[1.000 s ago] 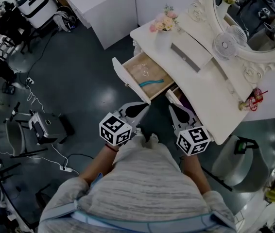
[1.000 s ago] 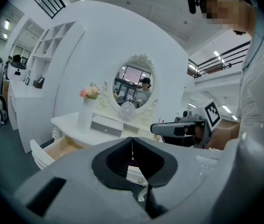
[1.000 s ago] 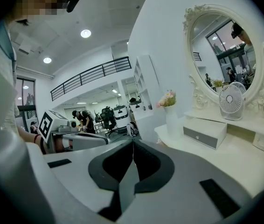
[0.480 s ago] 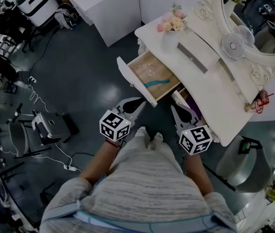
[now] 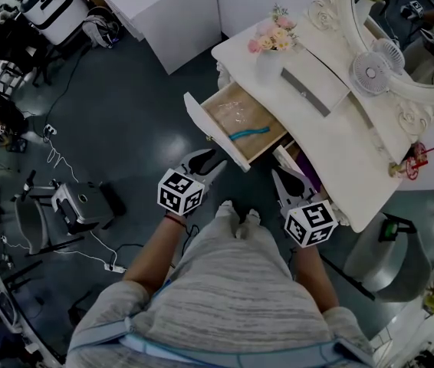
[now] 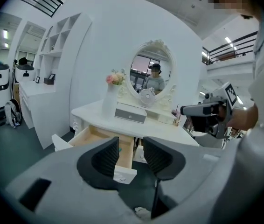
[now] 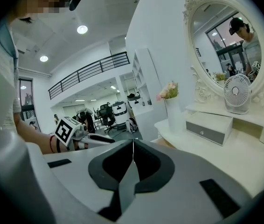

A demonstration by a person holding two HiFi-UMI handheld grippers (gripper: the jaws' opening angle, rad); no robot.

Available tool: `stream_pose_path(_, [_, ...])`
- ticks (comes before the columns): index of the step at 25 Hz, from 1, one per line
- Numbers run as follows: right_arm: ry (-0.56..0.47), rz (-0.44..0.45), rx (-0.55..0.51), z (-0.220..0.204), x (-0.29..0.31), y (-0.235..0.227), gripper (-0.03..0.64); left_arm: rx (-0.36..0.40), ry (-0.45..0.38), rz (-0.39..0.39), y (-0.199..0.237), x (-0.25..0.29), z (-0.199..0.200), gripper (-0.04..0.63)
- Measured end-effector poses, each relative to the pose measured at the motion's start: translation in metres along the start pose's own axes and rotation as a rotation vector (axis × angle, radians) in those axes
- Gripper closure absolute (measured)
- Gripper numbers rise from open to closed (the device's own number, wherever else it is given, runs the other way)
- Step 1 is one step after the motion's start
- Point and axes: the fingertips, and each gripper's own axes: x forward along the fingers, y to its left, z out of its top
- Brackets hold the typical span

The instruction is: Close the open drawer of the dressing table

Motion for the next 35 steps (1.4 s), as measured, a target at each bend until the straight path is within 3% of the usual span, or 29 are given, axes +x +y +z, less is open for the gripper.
stream_pose_path(8, [0.02,-0.019,0.001,-0.002,0.012,-0.007,0.606,0.016,0.1,0.045,0.038,0.016,-0.029,0.408])
stream_pose_path(20, [0.036,-0.043,0.012,-0.001,0.029,-0.018,0.607,-0.011,0.213,0.094,0.091,0.039,-0.07,0.407])
stream_pose_path(35, [0.079,-0.07,0.012,0.0,0.037,-0.024,0.606,0.022,0.398,0.121,0.14,0.08,-0.124,0.407])
